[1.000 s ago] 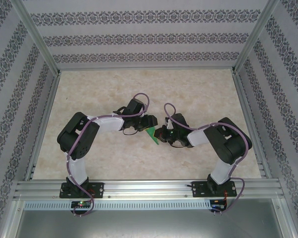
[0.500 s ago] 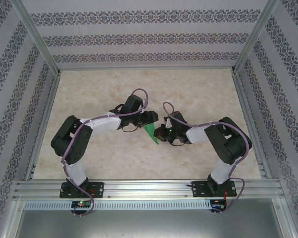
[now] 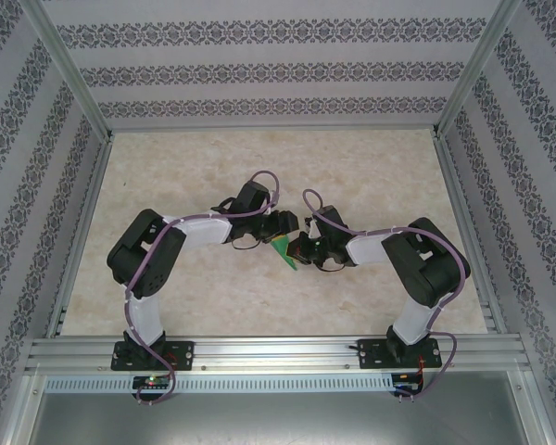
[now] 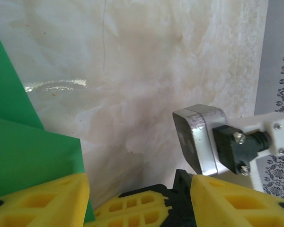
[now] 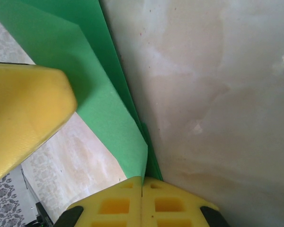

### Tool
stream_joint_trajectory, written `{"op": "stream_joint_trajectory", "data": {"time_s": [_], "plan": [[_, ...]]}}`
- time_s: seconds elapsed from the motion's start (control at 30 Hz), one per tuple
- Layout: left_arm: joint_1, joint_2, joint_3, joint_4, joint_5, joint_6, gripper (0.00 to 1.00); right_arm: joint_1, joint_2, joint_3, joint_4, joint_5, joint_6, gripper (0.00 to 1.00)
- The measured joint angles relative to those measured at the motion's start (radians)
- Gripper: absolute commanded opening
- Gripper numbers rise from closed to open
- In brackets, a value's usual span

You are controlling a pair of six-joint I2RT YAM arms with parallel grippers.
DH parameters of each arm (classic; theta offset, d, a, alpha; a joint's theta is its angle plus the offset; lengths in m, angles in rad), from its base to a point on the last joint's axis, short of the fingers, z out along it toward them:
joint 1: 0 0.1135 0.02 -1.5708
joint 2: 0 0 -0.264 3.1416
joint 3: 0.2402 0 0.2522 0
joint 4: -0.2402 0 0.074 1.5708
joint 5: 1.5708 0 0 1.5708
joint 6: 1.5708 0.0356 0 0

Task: Fold a paper plane with a square sheet of paper (pick it up from the middle)
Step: Fold the wing for the fifth time at the center of the table.

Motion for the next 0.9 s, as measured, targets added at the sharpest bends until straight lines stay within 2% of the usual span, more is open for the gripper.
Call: {"op": "stream_joint_trajectory", "data": {"time_s": [0.33, 0.63, 0.8, 0.9], "plan": [[0.009, 0.000, -0.032, -0.004, -0.074, 0.000, 0.58, 0.000, 0.001, 0.002, 0.004, -0.013, -0.003, 0.13], [0.014, 0.000, -0.052, -0.012, -0.100, 0.004, 0.58, 0.000, 0.000, 0.003, 0.003, -0.019, -0.003, 0.14], [0.014, 0.000, -0.050, -0.019, -0.100, 0.019, 0.58, 0.000, 0.000, 0.003, -0.002, -0.018, -0.003, 0.11], [0.014, 0.000, -0.050, -0.026, -0.101, 0.027, 0.58, 0.000, -0.002, 0.003, -0.006, -0.015, -0.004, 0.14]]}}
